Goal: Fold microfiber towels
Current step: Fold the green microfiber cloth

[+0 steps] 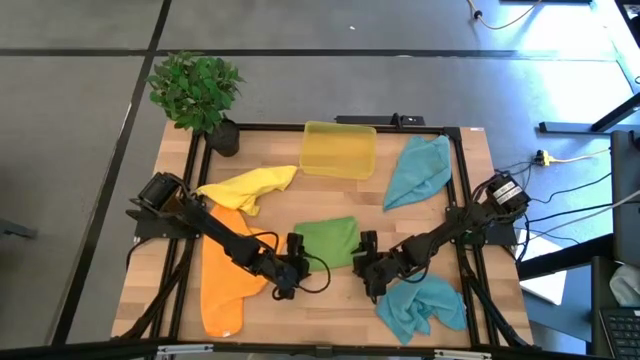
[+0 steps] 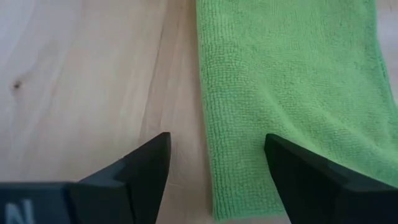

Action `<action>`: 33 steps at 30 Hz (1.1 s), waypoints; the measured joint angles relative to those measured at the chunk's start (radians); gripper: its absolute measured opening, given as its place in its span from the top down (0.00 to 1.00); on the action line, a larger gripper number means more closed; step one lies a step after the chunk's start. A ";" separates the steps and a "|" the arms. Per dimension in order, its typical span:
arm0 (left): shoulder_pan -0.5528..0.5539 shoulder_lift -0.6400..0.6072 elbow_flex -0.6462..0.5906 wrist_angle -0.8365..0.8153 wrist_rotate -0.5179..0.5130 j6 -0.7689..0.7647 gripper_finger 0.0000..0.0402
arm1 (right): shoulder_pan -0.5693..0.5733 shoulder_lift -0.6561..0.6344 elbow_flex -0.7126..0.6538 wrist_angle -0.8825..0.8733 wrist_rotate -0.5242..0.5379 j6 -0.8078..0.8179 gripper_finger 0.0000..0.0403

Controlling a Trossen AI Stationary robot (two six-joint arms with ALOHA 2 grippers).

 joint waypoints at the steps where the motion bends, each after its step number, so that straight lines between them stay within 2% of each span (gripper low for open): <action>1: 0.002 0.000 0.000 -0.005 0.000 0.000 0.41 | 0.000 0.000 0.000 -0.008 0.000 0.001 0.35; 8: -0.001 -0.020 0.000 -0.016 0.002 0.028 0.42 | -0.001 -0.004 0.005 -0.094 0.044 0.044 0.36; 17: 0.013 -0.165 0.001 -0.097 -0.056 0.088 0.42 | -0.009 -0.002 0.001 -0.167 0.212 0.087 0.39; 26: 0.117 -0.178 0.001 -0.290 -0.098 0.062 0.42 | -0.070 0.000 -0.002 -0.314 0.356 0.215 0.41; 33: 0.199 -0.176 0.000 -0.329 -0.095 0.091 0.42 | -0.156 0.000 -0.001 -0.278 0.362 0.212 0.41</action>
